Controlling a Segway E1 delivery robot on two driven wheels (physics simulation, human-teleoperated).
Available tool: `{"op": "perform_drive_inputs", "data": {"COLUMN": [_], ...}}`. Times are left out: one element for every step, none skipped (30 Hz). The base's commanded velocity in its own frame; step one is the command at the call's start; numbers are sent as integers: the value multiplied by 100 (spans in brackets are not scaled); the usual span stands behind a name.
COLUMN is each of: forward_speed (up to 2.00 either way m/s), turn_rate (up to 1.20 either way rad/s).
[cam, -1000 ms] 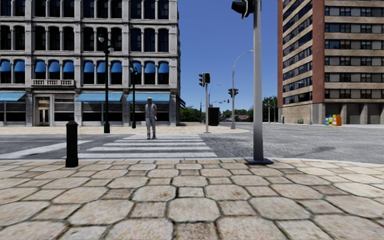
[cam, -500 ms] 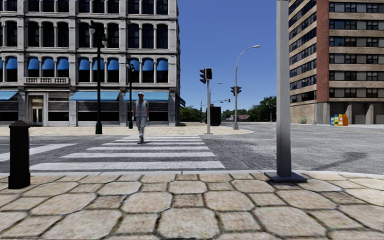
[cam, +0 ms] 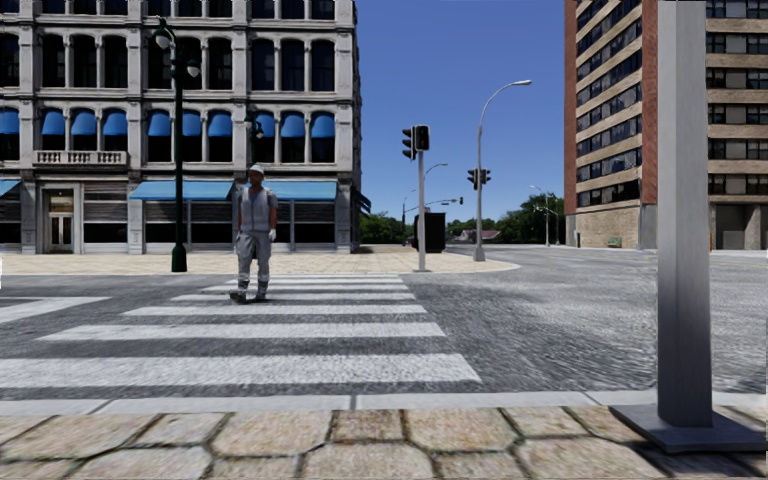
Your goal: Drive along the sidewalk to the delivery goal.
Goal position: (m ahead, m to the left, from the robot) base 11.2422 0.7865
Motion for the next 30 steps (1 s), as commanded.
{"op": "perform_drive_inputs", "data": {"forward_speed": [200,200,200,200,200,200,200,200,200,200,200,200,200,200,200,200,200,200,200,200,200,200,200,200,200,200,200,200,200,200], "turn_rate": [2,0,0,0,0,0,0,0,0,0,0,0,0,0,0,0,0,0,0,0,0,0,0,0,0,0,0,0,0,0]}}
